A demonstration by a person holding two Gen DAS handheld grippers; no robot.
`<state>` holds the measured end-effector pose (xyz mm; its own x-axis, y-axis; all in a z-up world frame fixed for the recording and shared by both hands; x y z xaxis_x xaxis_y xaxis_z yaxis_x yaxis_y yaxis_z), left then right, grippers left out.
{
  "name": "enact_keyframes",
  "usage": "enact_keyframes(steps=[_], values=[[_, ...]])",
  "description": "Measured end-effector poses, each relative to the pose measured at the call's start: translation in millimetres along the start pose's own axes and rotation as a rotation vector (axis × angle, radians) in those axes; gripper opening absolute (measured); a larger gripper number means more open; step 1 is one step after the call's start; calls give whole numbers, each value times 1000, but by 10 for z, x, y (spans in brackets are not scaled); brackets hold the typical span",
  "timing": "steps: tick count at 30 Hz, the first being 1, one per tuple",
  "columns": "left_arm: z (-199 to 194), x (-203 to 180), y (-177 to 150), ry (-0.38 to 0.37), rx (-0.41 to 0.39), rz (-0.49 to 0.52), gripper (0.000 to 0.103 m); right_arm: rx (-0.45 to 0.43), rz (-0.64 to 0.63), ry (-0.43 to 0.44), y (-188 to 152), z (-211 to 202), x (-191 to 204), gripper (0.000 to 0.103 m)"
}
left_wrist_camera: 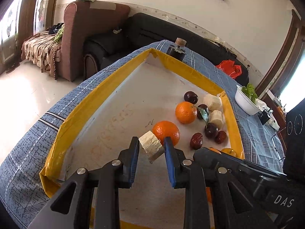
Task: Organize fruits
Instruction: 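Carry the banana chunk in the left tool while the right tool carries the tangerine over the tray, then open the left tool to drop the banana chunk while the right tool releases the tangerine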
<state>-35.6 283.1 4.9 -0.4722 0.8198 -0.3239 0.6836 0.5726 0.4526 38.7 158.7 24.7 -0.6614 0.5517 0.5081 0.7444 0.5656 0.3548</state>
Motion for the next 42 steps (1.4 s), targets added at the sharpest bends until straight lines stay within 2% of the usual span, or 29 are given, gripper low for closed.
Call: enact_keyframes(steps=[20,42], values=[[-14,22,-33,19,-6,-6,26,-5,-15,3,-28,-19,23,41],[-110,29,-40,35,-30,-12,39,-13,-14,25,-33,-50,17,42]])
Point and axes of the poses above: each gripper's, at about its wrist camera, not at the fingertips, and z roughly the way its jaws point, x to its left, y to its top, the point moved 3 cm from there along z, roughly the way its jaws point, and after that the axes turned 14 degrees about x, right-handed, at the moved point
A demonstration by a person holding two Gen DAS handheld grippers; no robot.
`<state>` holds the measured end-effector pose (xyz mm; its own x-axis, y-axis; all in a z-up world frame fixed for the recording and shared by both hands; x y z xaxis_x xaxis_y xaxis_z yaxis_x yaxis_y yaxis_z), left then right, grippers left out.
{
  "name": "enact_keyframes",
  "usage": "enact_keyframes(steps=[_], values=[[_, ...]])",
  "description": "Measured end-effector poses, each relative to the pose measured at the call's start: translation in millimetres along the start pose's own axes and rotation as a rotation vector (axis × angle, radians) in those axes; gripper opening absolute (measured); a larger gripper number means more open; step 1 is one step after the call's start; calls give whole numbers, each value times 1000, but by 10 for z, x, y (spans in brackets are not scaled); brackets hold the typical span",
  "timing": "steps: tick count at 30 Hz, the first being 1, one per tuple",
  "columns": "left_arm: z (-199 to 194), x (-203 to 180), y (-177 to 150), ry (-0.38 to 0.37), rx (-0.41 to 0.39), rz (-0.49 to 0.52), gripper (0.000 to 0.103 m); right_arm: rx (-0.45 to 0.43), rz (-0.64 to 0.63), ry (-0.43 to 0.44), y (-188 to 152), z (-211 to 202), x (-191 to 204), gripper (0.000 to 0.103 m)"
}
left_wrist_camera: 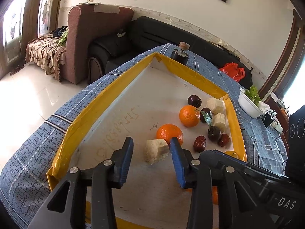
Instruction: Organize fruits
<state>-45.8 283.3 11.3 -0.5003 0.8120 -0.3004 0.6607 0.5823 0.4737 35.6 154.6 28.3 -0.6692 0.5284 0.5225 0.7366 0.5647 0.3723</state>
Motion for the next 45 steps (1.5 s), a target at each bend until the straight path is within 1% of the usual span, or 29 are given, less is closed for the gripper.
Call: enact_keyframes(steps=[8,13,16,18,24,30,35,38,40,42,45], values=[[-9,9,0,2,-2,0,40,-1,-3,-4,-7,-10,5,42],[-29,15,4,5,-12,-2,46,-6,3,-8,-12,-47,6,43],[-40,11,7,7,-16,-4,48,-18,14,-4,-25,-111,-3,48],[-44,13,10,8,-19,-6,48,-32,26,0,-38,-175,-19,60],[-53,12,14,9,-28,-8,51,-58,43,8,-147,-361,-51,61],[-85,19,9,9,-47,-15,53,-78,39,-8,-327,-510,-71,63],[-117,14,5,11,-65,-15,57,-91,41,-39,-543,-639,-143,65],[-153,13,-7,14,-83,-14,59,-114,38,-81,-702,-756,-212,70],[-184,8,-17,19,-99,-15,65,-127,38,-107,-796,-819,-255,75],[-213,6,-20,20,-115,-15,67,-145,39,-147,-897,-889,-322,79],[-237,4,-19,31,-133,-19,72,-165,51,-196,-1026,-964,-433,82]])
Point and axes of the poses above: each gripper's, at about its wrist camera, not at the fingertips, and z roughly the way its jaws point, x to its left, y to its top, the point moved 3 cm from there along z, roughly the way its jaws point, and after that the axes turned 14 degrees about x, right-handed, at the moved point
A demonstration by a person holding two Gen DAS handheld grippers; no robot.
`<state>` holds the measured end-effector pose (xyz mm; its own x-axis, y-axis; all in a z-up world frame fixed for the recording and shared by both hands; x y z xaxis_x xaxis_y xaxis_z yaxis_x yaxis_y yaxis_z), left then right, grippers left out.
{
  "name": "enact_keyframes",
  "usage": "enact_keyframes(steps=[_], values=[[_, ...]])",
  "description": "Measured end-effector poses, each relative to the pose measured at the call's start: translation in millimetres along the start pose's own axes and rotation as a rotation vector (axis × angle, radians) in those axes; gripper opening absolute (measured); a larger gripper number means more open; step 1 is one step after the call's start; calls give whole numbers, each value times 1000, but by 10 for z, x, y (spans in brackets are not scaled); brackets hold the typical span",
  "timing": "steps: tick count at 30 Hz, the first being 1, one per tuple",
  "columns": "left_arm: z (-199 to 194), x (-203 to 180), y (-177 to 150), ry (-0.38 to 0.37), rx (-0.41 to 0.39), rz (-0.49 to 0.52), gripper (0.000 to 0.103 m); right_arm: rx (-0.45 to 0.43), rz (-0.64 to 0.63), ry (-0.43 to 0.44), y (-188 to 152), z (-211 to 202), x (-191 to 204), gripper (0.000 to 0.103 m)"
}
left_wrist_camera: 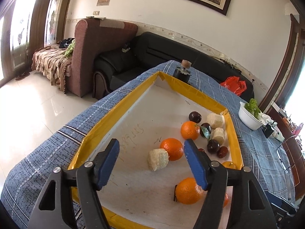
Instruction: Organize fruits
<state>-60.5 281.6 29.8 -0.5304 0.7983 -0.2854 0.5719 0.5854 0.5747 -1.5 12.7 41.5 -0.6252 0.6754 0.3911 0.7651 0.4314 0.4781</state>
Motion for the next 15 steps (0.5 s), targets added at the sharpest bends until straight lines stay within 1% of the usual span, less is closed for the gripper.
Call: enact_keyframes(steps=[2,4,7,11,13,15], values=[[-19,10,3,5,-13,-7,73,-10,5,-25,-51,-15,-55,84],[-55,18,5,14,-34,-12,78,-13,7,-67,-87,-9,-103,85],[-160,9,-2,41,-95,-9,83,-19,2,-70,-76,-22,-98,85],[-287,-37,-15,86,-169,13,90,-24,-48,-110,-98,-7,-13,88],[-343,-60,-22,100,-199,23,95,-27,-79,-126,-110,-5,45,90],[-375,-73,-27,113,-221,27,98,-29,-102,-139,-129,0,89,91]])
Point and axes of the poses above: each gripper's, at about its wrist camera, not at the fingertips, and z roughly the way its jaws point, x to its left, y to its top, the point moved 3 cm from there along z, roughly the way its jaws point, and after that the axes turned 14 degrees about x, right-handed, at the moved point
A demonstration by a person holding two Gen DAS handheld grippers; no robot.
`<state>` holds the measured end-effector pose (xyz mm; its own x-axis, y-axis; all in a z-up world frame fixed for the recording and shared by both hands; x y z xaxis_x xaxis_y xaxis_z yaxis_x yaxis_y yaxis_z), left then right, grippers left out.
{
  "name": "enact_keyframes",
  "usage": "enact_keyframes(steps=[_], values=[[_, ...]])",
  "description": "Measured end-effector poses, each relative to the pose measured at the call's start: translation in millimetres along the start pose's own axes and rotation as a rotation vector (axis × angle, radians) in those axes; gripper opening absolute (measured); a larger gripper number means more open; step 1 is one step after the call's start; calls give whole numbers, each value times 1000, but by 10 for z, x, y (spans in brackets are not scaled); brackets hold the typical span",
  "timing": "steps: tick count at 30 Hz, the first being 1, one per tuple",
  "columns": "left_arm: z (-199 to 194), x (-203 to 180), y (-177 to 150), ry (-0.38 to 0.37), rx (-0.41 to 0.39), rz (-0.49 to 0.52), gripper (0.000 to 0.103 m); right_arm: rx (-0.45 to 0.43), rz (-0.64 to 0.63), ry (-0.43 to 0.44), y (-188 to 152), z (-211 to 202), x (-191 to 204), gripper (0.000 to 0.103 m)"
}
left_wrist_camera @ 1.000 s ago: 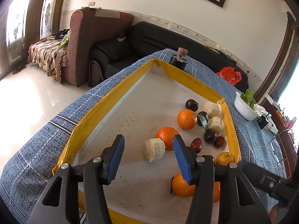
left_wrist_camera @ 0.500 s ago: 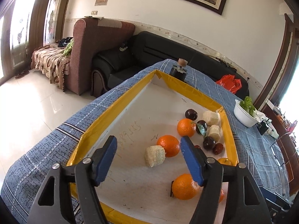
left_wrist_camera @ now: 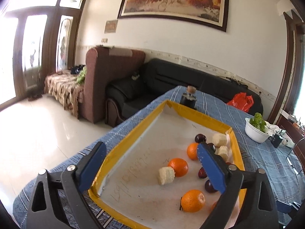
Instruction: Organize fruits
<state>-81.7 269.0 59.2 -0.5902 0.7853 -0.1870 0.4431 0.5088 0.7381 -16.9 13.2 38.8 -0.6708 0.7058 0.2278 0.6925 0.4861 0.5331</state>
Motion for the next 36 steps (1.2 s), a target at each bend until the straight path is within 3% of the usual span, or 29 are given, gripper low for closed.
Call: enact_keyframes(steps=[18,36], values=[[-27,-63,2,44,-28,23,101,10,-79,-2,-29,13,165,95],[95,-136,-7,79,19,71,103,50,-148,27,-60,74,312,97]])
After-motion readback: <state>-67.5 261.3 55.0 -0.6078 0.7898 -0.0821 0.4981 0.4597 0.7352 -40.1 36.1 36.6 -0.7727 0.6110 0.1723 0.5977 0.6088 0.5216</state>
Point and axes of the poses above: each gripper's, at about its wrist camera, not at the fingertips, and z roughly the way its jaws point, x to its left, y to its top, the point moved 3 cm from there along z, roughly the way its jaws point, and after that the axes turned 14 degrees about x, right-handed, at the moved point
